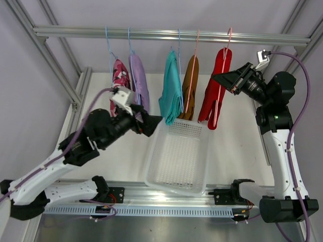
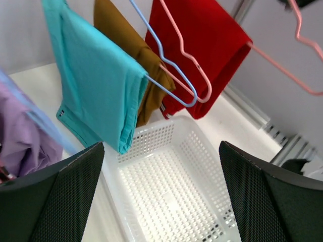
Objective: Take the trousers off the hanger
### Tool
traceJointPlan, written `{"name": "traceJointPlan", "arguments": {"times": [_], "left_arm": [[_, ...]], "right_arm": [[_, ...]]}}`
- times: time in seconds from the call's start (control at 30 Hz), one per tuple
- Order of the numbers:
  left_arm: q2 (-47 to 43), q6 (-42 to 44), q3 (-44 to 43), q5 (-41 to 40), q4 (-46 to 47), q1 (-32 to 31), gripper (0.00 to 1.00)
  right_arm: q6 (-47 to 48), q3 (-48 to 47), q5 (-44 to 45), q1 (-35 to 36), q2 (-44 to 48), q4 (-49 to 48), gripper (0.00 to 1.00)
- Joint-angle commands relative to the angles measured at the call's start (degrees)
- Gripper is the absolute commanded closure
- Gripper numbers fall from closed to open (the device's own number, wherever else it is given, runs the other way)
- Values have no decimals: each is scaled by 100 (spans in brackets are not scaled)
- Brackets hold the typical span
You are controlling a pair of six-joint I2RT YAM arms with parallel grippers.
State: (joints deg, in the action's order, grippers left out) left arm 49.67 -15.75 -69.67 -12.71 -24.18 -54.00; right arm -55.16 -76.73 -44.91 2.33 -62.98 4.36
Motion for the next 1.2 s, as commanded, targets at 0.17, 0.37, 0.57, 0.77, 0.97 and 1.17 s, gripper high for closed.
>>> {"name": "traceJointPlan", "arguments": {"times": [0.17,0.37,0.57,0.77,0.97,1.17], "left_arm": [[604,1231,558,-1831,2030,-1551,0],[833,1978,1095,-2289,3592,-2141,1],[1474,2505,1105,-2428,4728,-2527,1],[2353,3068,850,-2675,5915,-2686,1],[2959,3420,622,-2719,6724,-2686,0],[3233,3351,419,-2517,6796,-2572,1]], "right_arm": [[488,-571,245,-66,462,117,100],[216,-852,386,-75,664,688,100],[-101,-1133,412,-92,735,1022,100],[-144,-1432,281,-101,682,1304,100],[-329,-1459,131,-92,682,1287,100],[-347,-1424,52,-101,761,1304,100]]}}
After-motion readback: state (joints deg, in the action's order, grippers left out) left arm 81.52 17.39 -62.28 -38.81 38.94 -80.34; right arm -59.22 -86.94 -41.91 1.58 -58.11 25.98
